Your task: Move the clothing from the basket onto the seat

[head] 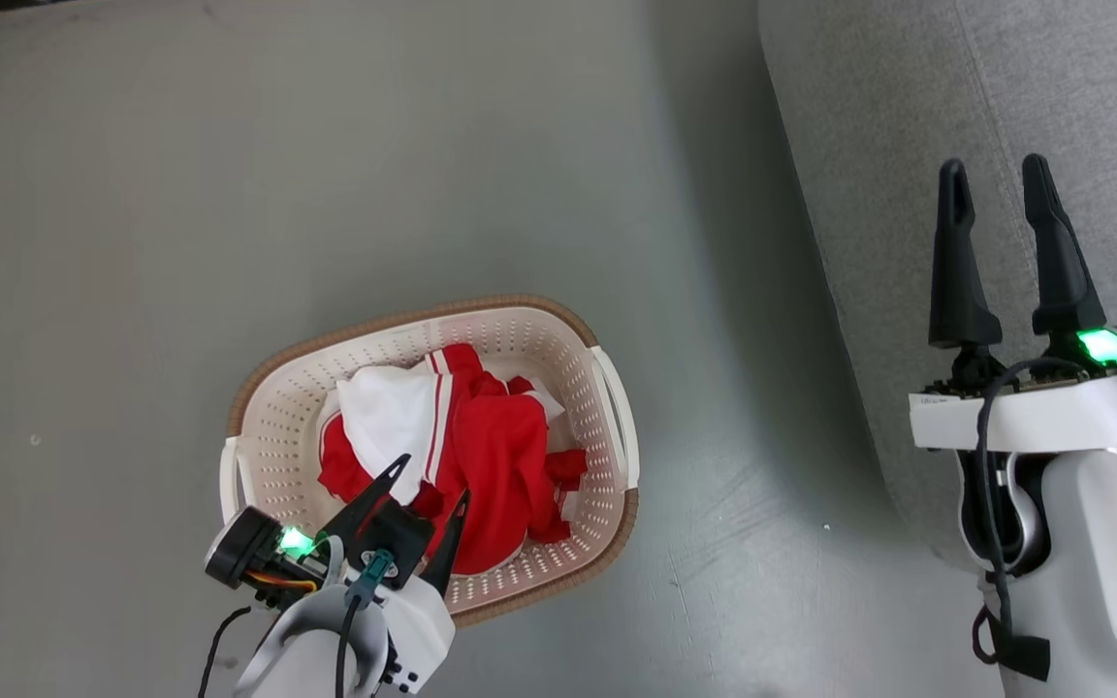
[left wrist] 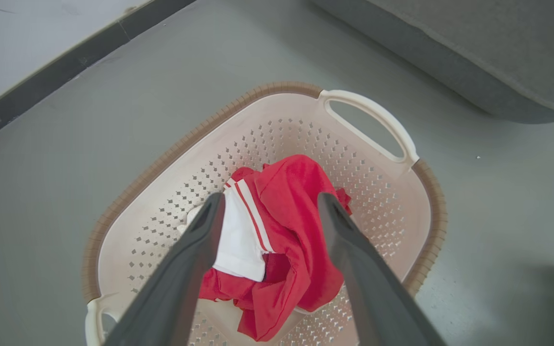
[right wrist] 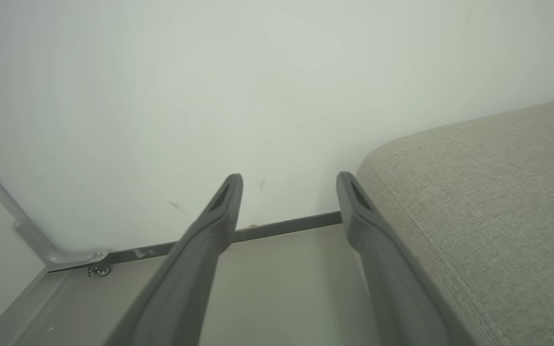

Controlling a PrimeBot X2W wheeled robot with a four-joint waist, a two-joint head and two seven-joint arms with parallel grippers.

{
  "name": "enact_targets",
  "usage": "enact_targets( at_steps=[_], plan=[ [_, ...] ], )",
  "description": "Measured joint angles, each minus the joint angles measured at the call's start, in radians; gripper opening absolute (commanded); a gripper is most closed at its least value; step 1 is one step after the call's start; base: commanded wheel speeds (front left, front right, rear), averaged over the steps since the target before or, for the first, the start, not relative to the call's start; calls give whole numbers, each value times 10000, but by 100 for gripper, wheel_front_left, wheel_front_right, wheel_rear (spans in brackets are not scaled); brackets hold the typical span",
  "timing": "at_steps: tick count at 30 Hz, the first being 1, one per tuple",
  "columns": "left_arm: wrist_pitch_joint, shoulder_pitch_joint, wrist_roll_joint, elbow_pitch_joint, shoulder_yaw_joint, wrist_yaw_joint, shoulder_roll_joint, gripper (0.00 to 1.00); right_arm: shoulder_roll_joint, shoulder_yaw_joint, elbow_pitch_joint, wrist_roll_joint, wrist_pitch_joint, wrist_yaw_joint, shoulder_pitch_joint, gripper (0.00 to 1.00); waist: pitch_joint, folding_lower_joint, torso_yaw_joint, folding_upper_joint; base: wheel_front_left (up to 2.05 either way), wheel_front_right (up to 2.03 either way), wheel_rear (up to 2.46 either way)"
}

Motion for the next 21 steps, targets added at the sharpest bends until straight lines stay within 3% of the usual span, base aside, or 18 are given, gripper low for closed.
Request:
enact_targets(
  at_steps=[21],
  plan=[
    [-4, -1151, 420, 1166, -485, -477, -12, 100, -35, 278, 301, 153, -25, 0, -1469, 100, 1244, 0, -344, 0, 0, 0, 0]
  ],
)
